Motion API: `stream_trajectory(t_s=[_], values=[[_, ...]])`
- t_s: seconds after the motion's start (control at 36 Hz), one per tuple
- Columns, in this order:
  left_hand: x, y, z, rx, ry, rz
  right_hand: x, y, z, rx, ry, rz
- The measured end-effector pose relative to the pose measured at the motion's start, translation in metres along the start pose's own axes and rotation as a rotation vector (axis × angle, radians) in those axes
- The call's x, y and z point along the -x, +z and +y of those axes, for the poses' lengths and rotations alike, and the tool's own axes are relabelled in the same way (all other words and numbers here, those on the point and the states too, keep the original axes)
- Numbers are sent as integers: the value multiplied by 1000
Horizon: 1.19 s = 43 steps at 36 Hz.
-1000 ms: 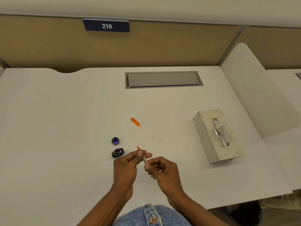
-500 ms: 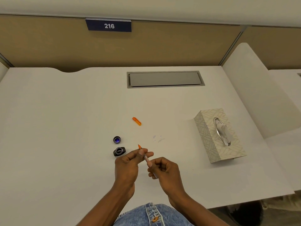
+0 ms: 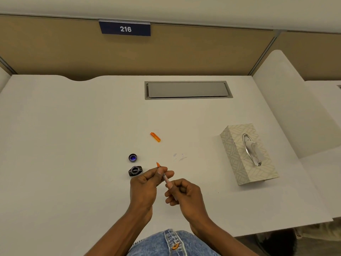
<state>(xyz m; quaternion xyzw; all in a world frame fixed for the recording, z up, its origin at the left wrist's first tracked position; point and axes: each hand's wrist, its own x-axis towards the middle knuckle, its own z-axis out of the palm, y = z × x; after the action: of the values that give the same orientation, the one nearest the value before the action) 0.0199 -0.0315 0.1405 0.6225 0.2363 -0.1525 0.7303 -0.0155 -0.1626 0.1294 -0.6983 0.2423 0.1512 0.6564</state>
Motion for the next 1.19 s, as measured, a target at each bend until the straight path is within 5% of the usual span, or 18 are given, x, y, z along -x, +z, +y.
stream_trajectory(t_s=[1.19], values=[[-5,-11,-8,131,2,-4,7,3,7,-62,18,-49]])
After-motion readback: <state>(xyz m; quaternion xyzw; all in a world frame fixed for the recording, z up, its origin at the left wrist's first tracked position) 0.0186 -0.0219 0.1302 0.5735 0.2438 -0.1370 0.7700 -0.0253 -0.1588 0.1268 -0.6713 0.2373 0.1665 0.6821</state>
